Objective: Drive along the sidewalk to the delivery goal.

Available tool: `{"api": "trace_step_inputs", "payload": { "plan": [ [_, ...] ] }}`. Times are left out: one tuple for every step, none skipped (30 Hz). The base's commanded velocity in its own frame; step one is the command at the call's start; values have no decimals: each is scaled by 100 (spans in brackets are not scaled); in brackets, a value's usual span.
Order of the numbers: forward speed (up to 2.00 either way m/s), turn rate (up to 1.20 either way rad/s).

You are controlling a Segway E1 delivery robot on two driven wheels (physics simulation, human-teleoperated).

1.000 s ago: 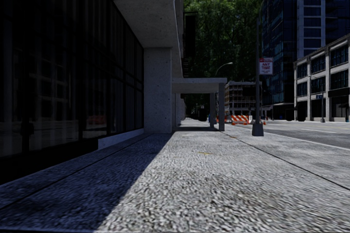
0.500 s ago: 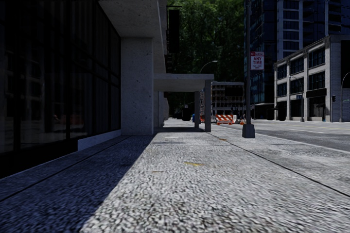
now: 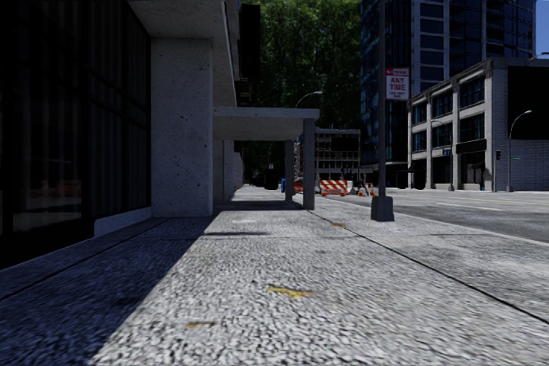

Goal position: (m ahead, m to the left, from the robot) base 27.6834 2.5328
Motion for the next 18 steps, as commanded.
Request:
{"api": "trace_step_inputs", "payload": {
  "plan": [
    [200,0],
    [200,0],
    [200,0],
    [200,0],
    [200,0],
    [200,0],
    [200,0],
    [200,0],
    [200,0],
    [200,0],
    [200,0],
    [200,0],
    [200,0],
    [200,0],
    [200,0],
    [200,0],
    [200,0],
    [200,0]
  ]
}}
